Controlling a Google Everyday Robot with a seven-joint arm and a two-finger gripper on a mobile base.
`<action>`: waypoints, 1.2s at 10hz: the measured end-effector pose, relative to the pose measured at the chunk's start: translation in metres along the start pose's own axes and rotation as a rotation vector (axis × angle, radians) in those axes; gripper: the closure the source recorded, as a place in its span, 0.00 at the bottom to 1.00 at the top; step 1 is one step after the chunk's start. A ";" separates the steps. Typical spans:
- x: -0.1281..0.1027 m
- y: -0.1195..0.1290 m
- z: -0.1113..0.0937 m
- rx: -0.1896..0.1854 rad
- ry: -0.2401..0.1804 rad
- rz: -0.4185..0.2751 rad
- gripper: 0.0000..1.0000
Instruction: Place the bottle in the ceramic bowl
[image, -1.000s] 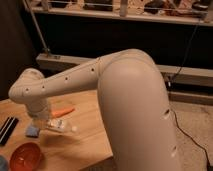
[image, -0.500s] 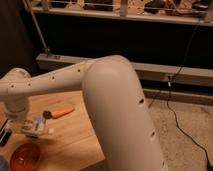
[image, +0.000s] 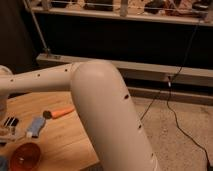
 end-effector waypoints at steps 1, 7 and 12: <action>-0.004 0.010 -0.003 -0.051 -0.020 -0.024 1.00; 0.000 0.036 0.006 -0.200 -0.073 -0.093 1.00; 0.009 0.052 0.019 -0.290 -0.061 -0.152 1.00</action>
